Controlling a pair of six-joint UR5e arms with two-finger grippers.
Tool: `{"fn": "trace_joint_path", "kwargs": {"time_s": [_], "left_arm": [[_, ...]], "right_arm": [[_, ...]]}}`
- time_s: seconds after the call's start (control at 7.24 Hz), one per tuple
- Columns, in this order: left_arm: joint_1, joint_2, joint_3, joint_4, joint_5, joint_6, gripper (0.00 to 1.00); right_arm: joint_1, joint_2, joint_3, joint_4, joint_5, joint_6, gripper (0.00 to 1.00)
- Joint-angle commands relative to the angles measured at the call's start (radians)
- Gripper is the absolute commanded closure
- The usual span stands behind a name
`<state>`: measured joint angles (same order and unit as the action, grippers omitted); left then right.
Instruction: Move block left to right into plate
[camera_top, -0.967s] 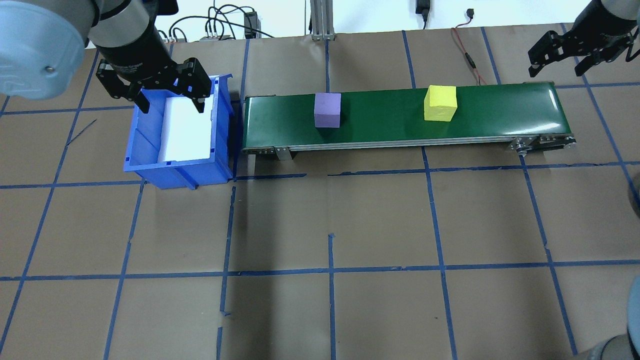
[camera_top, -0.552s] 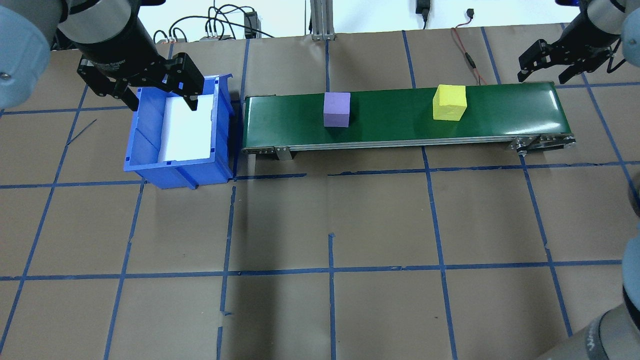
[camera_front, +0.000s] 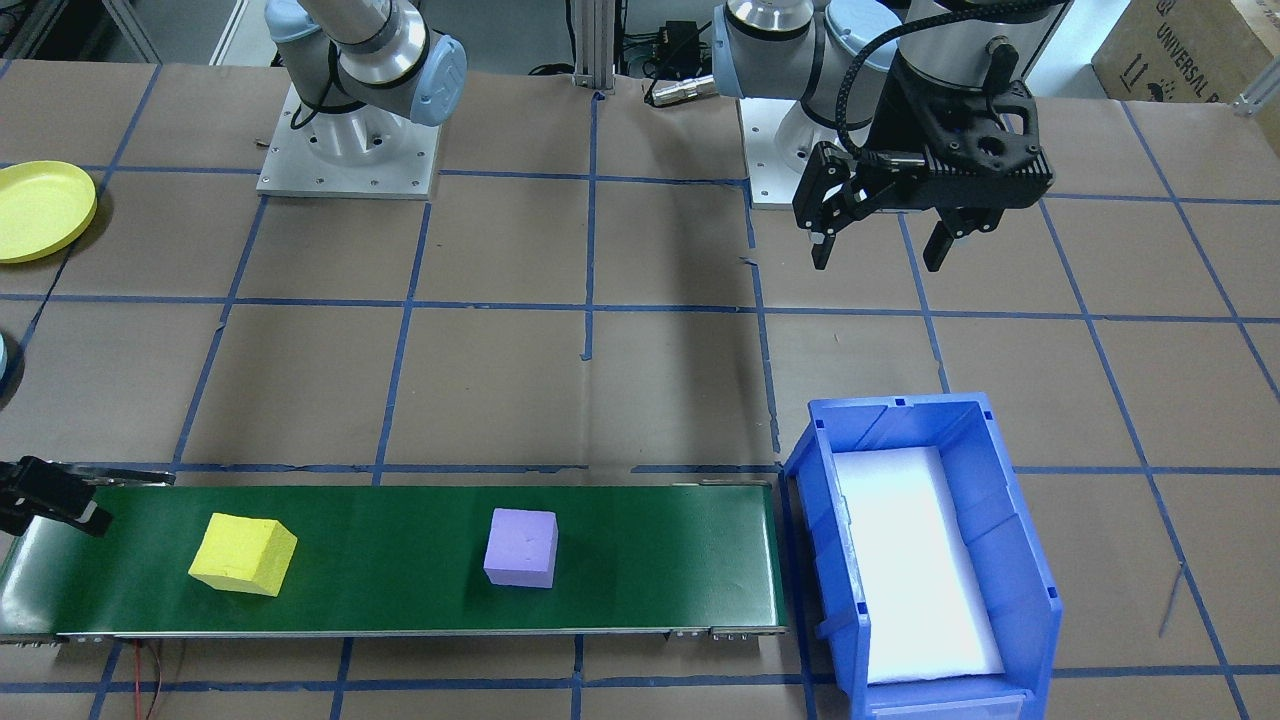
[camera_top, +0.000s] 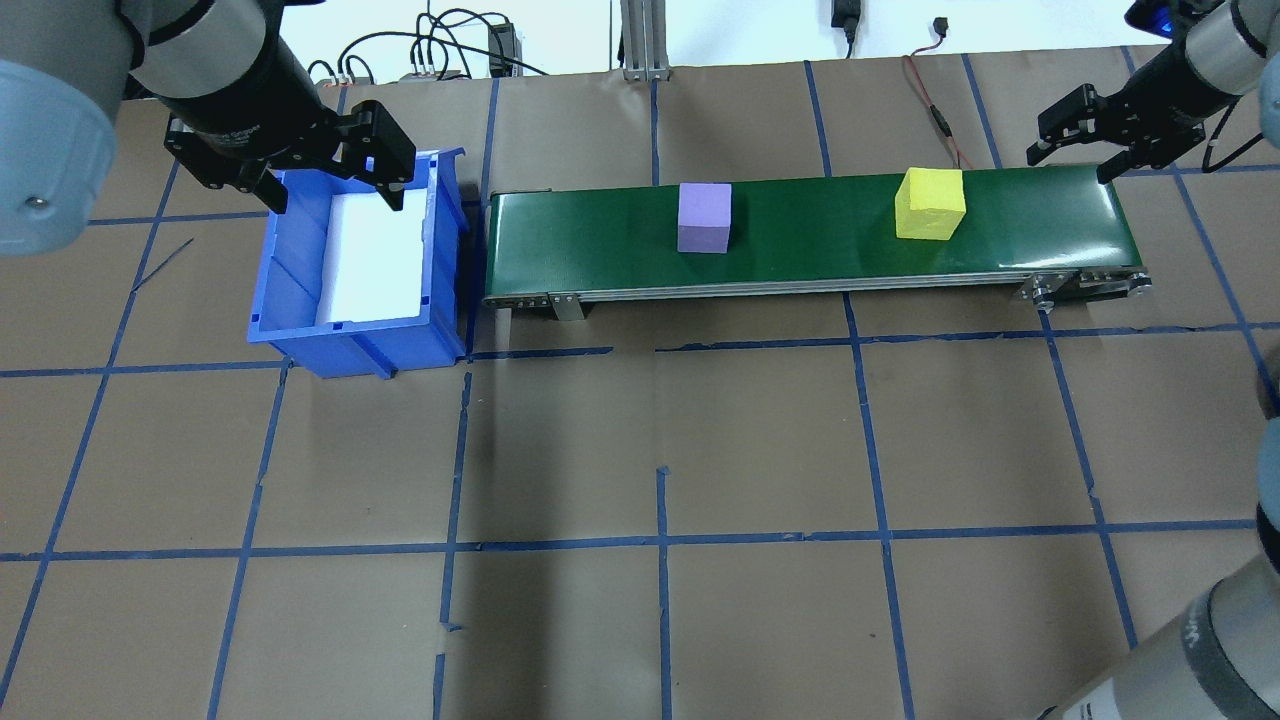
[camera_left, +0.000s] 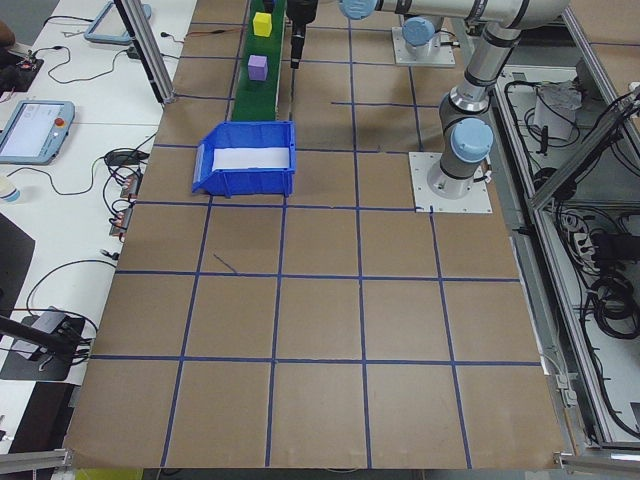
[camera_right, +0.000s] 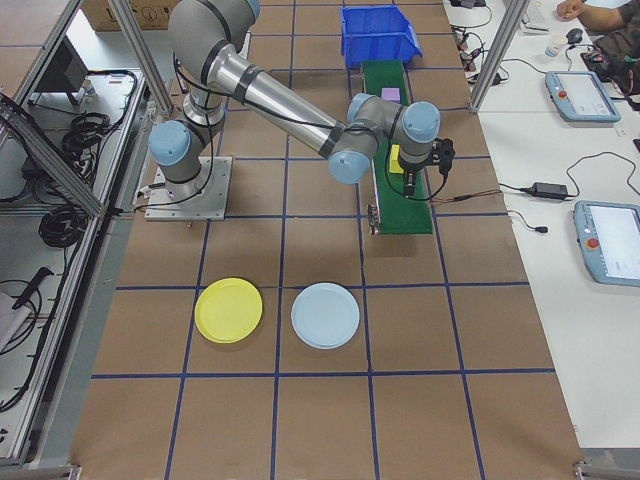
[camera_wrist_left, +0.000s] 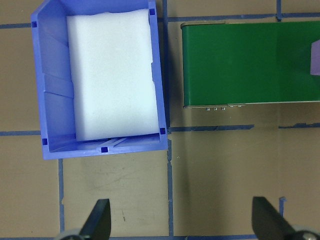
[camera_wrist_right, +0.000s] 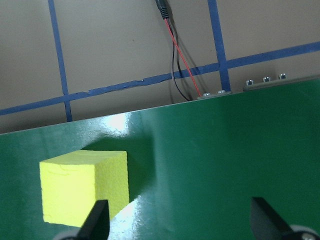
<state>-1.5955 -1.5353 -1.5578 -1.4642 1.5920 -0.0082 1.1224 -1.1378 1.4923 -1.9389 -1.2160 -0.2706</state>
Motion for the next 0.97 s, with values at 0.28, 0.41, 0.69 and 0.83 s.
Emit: {"fn": "trace_joint_path", "kwargs": {"time_s": [0.28, 0.41, 0.69, 0.83], "left_arm": [[-0.004, 0.020, -0.010, 0.001, 0.003, 0.001, 0.00], [-0.006, 0.018, -0.010, 0.001, 0.002, 0.001, 0.00], [-0.006, 0.020, -0.010, 0.001, 0.000, 0.001, 0.00], [-0.006, 0.024, -0.010, 0.001, 0.000, 0.001, 0.00]], "right_arm": [[-0.001, 0.001, 0.008, 0.000, 0.026, 0.042, 0.00], [-0.001, 0.001, 0.008, 0.000, 0.026, 0.041, 0.00], [-0.001, 0.003, 0.017, 0.000, 0.024, 0.034, 0.00], [-0.001, 0.003, 0.026, 0.000, 0.024, 0.033, 0.00]]}}
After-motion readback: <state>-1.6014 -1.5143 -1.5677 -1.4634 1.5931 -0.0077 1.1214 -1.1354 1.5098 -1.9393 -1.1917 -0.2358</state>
